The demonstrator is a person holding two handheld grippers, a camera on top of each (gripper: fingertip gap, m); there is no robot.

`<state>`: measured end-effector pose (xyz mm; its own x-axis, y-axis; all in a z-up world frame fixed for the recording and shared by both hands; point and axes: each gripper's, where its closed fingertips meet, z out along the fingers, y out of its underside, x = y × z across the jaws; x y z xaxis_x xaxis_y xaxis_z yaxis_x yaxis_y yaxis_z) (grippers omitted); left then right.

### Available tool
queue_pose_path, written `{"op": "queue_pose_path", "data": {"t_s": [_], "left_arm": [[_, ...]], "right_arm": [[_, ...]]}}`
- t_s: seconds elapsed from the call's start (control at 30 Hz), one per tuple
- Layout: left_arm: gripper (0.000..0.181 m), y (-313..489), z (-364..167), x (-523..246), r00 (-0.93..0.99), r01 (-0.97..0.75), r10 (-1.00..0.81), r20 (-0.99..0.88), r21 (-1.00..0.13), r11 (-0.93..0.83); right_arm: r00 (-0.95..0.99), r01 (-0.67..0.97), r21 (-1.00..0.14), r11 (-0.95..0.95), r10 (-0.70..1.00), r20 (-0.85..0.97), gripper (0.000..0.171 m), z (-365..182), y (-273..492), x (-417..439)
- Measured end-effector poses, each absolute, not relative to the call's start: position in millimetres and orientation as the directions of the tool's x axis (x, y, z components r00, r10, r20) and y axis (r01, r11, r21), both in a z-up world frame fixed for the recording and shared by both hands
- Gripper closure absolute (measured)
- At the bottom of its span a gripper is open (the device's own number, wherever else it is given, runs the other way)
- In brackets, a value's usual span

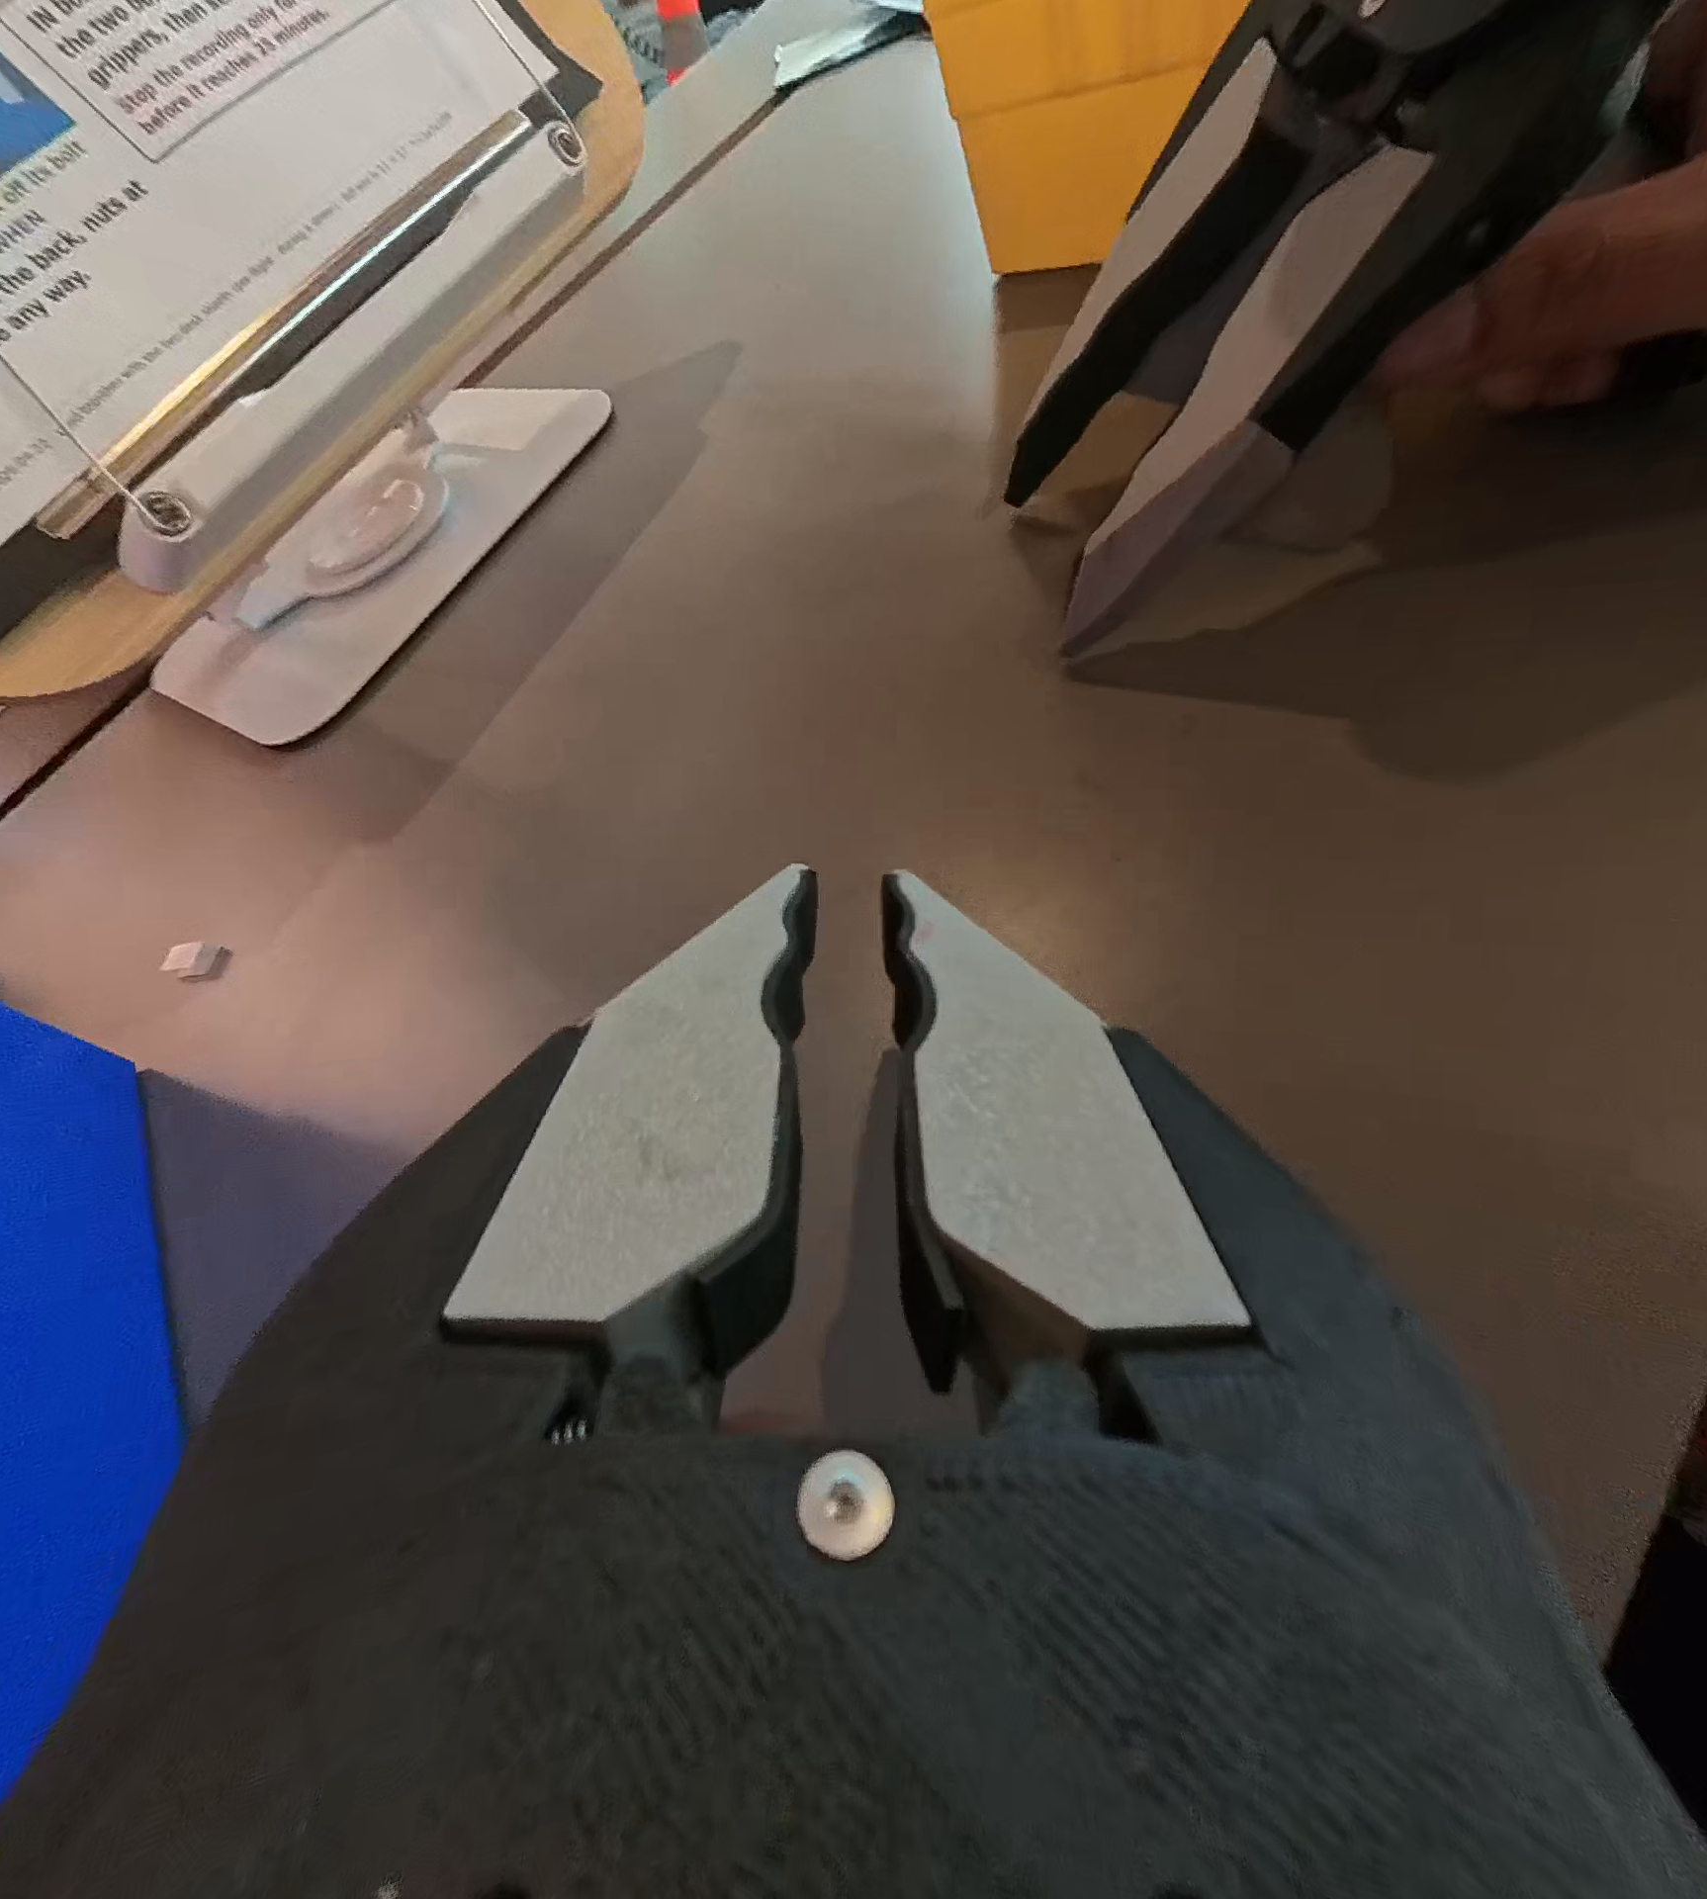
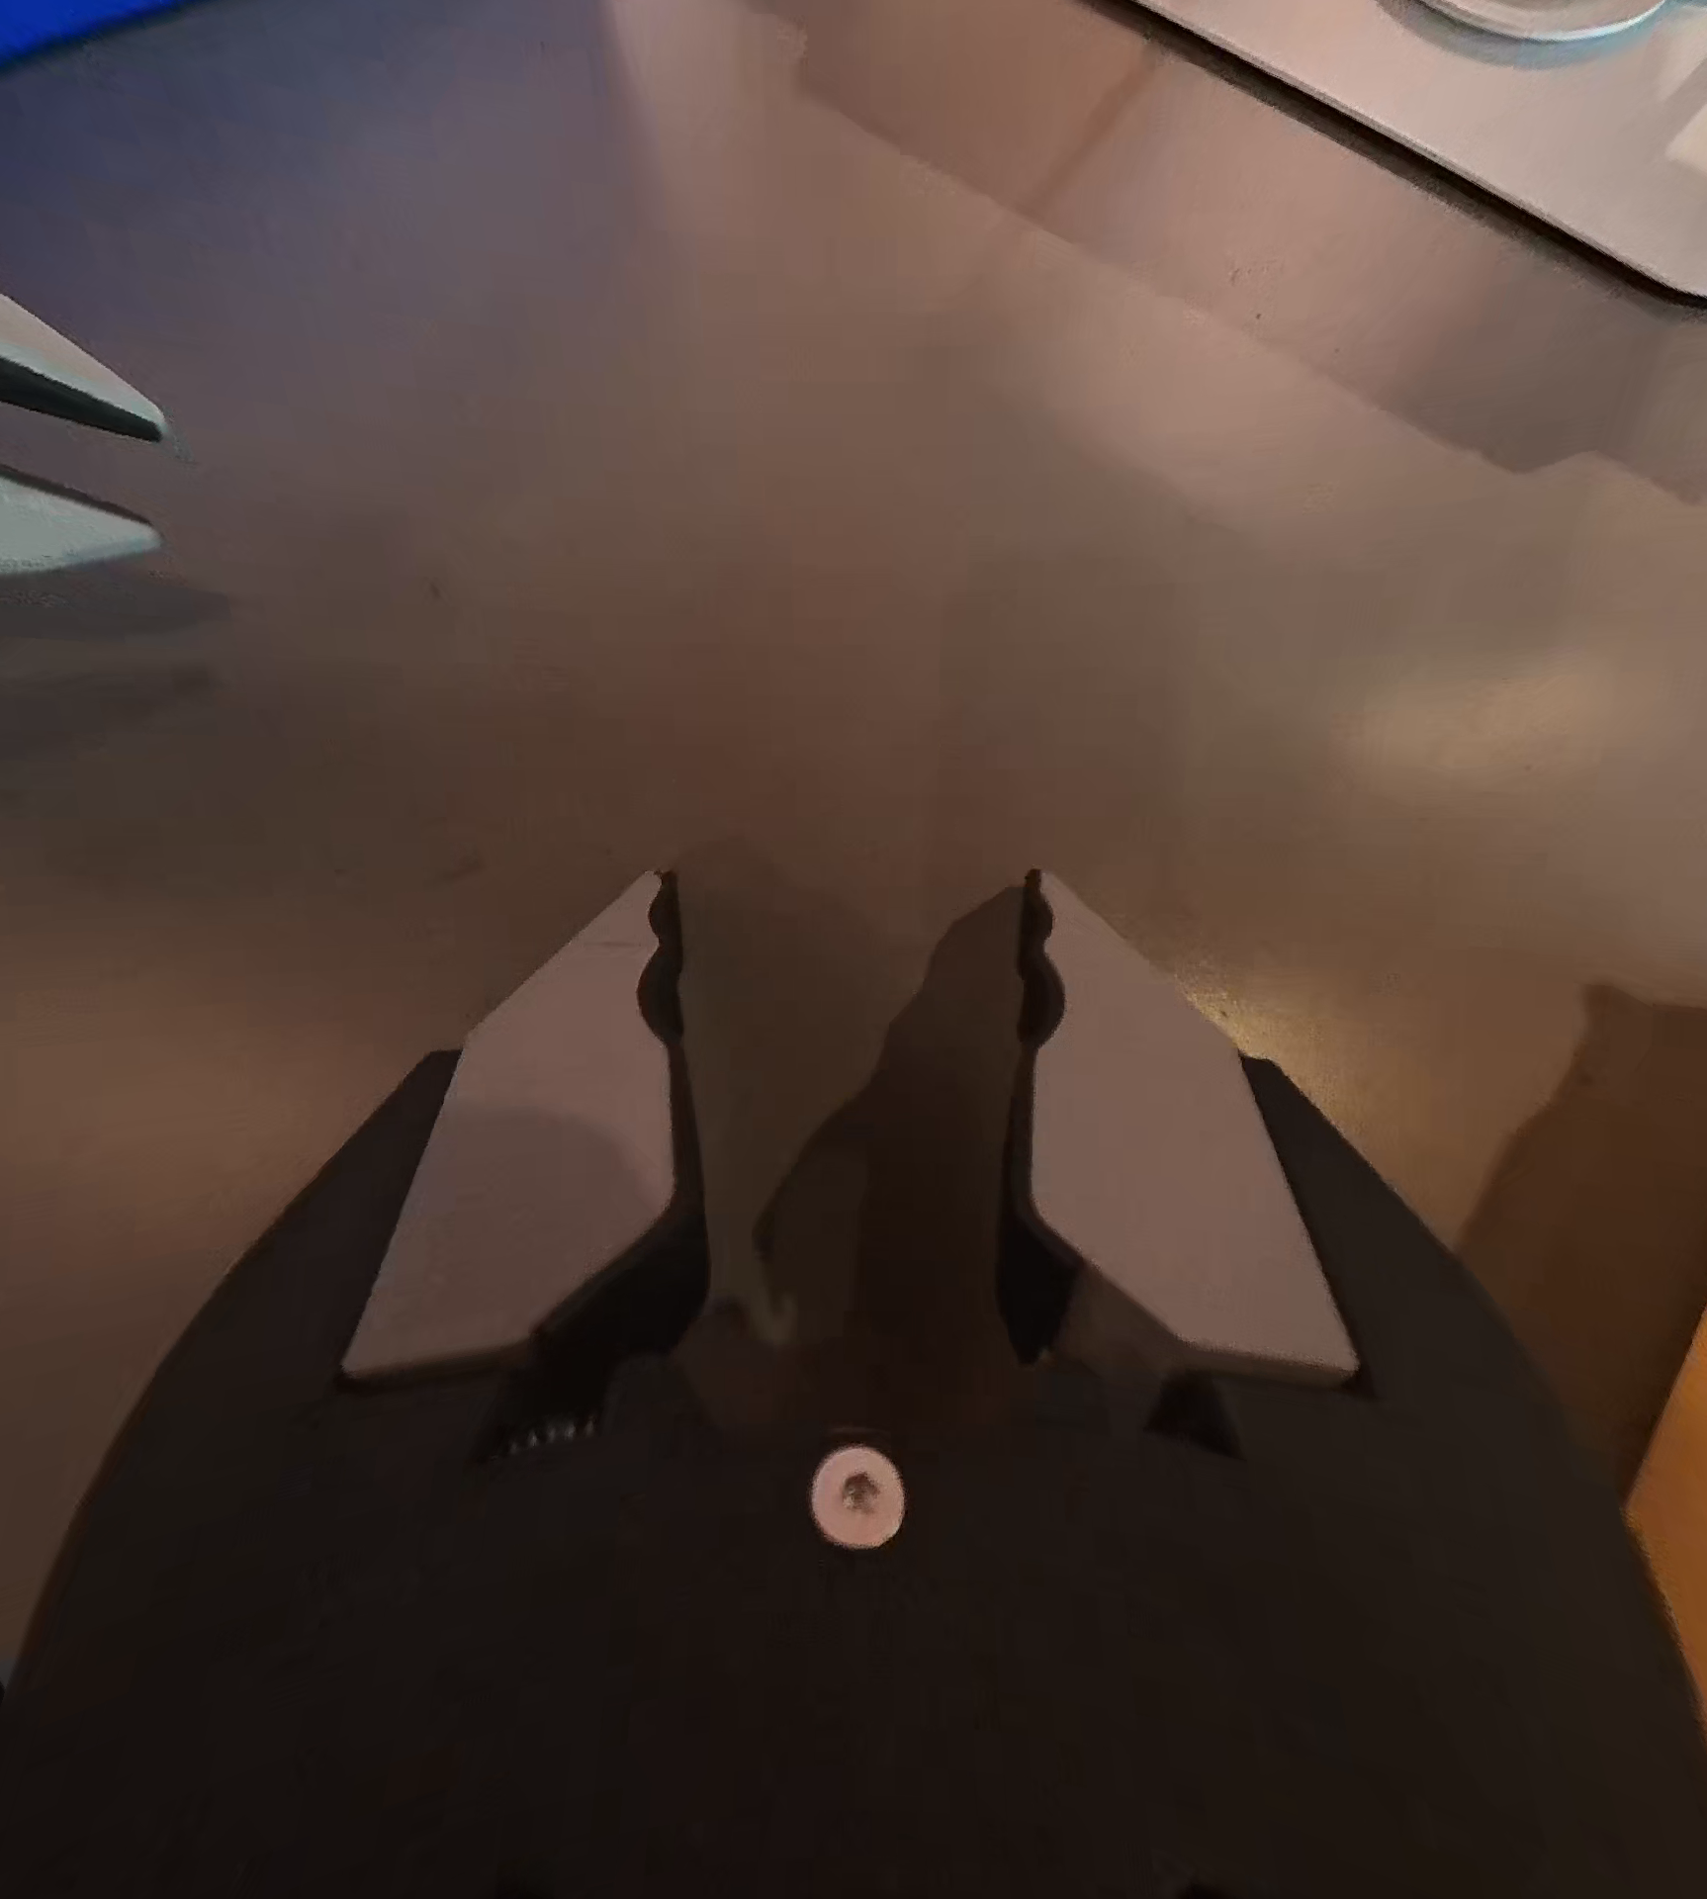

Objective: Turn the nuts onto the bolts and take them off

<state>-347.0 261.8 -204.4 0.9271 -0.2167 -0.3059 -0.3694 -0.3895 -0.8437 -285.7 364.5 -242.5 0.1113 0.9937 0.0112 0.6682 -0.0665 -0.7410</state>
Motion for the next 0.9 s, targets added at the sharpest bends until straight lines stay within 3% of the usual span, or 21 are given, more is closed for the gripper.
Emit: {"op": "queue_pose_path", "data": {"t_s": [0.1, 0.23, 0.9], "left_arm": [[0.158, 264, -210, -346, 0.940, -0.322, -0.254, -0.230, -0.845, -0.426], [0.155, 265, -214, -345, 0.945, -0.284, -0.280, -0.167, -0.844, -0.456], [0.145, 262, -212, -340, 0.927, -0.348, -0.289, -0.239, -0.835, -0.426]], "right_arm": [[0.098, 0.656, -0.752, -0.068, 0.995, -0.005, 0.110, -240, 362, -285], [0.076, 0.657, -0.749, -0.085, 0.996, -0.046, 0.111, -240, 359, -286], [0.042, 0.678, -0.735, -0.034, 0.999, -0.007, 0.115, -244, 354, -288]]}}
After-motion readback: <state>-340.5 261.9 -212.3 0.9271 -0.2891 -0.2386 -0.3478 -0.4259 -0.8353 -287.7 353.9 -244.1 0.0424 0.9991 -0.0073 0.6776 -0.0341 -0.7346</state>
